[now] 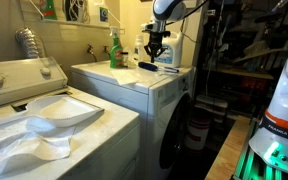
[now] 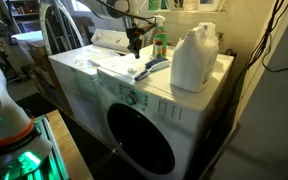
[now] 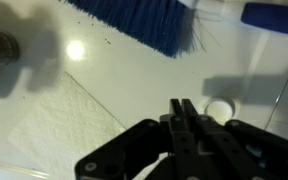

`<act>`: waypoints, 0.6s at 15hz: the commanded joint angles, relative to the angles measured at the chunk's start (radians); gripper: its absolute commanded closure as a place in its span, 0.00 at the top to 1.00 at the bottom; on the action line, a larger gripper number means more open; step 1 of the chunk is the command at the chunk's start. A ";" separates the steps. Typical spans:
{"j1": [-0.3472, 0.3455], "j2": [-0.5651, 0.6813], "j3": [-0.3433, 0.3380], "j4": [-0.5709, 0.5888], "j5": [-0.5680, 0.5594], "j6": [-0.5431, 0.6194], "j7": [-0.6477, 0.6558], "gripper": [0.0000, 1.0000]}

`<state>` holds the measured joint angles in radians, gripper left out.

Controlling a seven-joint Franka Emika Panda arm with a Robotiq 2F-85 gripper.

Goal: Move the bottle cap to the front of the machine then place it on the paper towel

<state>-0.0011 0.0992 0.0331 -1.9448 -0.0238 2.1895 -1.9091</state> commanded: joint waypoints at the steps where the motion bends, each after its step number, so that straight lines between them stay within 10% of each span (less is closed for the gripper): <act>1: 0.014 -0.045 0.012 0.036 0.028 -0.068 0.107 0.09; 9: 0.062 -0.064 0.048 0.182 -0.007 -0.195 0.400 0.10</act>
<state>0.0538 0.0186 0.0848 -1.8052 0.0066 2.0821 -1.6013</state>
